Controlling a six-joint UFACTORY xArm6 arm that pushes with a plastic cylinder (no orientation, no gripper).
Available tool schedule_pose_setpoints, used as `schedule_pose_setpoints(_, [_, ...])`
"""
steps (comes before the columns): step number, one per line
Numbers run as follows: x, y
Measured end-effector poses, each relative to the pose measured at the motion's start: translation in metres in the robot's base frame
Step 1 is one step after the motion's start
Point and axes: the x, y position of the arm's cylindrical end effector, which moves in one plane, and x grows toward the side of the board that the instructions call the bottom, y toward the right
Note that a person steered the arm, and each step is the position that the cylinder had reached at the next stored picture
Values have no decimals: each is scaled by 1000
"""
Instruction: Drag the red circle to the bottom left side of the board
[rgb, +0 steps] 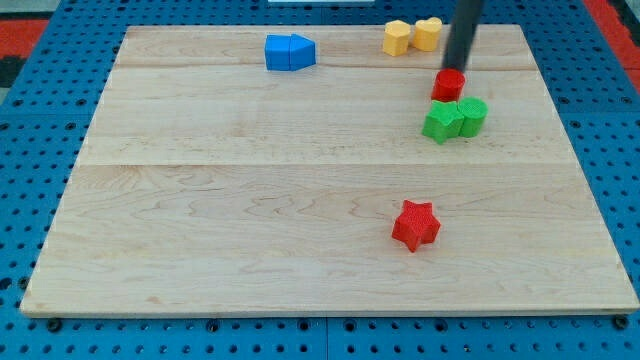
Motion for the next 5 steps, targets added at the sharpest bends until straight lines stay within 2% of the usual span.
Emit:
schedule_pose_setpoints(1, [5,65])
schedule_pose_setpoints(2, [27,30])
schedule_pose_setpoints(4, [53,-98])
schedule_pose_setpoints(5, [53,-100])
